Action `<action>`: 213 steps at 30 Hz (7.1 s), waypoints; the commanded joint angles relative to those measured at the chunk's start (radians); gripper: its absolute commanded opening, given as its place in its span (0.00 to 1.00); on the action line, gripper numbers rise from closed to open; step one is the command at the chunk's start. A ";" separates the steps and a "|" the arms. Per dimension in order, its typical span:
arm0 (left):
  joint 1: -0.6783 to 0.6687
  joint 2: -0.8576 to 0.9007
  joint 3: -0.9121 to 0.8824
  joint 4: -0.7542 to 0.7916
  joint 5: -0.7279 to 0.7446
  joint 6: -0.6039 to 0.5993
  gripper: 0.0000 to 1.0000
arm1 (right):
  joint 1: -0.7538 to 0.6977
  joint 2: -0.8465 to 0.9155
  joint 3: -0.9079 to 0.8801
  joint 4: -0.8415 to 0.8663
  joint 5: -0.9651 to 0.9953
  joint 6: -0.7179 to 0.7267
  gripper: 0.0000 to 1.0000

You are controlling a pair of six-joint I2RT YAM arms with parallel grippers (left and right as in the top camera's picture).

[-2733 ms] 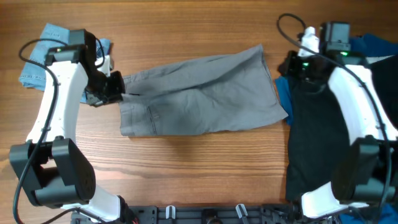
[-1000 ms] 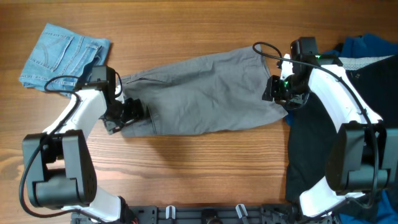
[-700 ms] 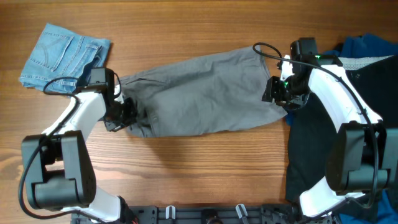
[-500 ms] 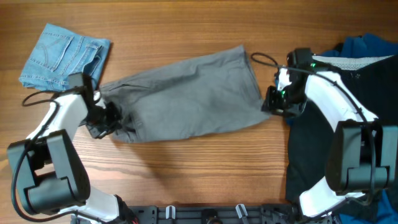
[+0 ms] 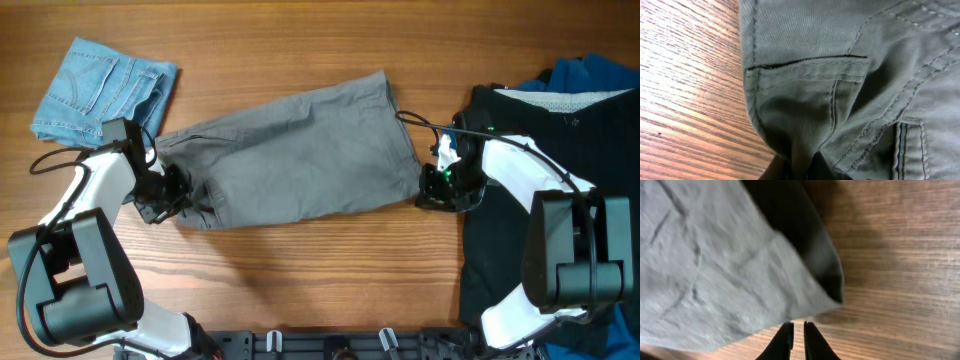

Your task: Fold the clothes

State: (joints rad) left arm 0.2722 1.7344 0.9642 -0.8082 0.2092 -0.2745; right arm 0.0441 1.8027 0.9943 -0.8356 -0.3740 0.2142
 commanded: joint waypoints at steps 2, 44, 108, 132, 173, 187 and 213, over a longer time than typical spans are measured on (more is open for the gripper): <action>0.001 0.022 0.003 0.011 -0.020 0.009 0.06 | 0.001 0.013 -0.002 0.127 -0.026 0.046 0.15; 0.001 0.021 0.154 -0.120 -0.038 0.035 0.20 | -0.039 -0.040 0.099 -0.105 0.488 0.129 0.35; -0.197 0.031 0.343 -0.096 0.089 0.294 0.87 | -0.035 0.153 0.231 0.271 0.217 0.073 0.06; -0.138 0.377 0.292 -0.116 0.249 0.349 0.85 | 0.056 0.015 0.090 0.047 -0.016 0.052 0.08; -0.738 0.196 0.888 -0.571 -0.043 0.088 0.04 | -0.036 0.028 0.094 0.067 -0.015 0.074 0.05; -0.809 0.122 0.974 -0.659 -0.142 -0.025 1.00 | -0.026 -0.077 0.227 -0.091 -0.046 -0.118 0.20; -0.687 0.098 0.111 -0.194 0.126 0.035 0.12 | 0.163 0.048 0.192 0.207 0.016 0.357 0.04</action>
State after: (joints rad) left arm -0.4152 1.8332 1.1290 -1.0023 0.3248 -0.2485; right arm 0.2558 1.8378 1.1889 -0.5858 -0.5003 0.3565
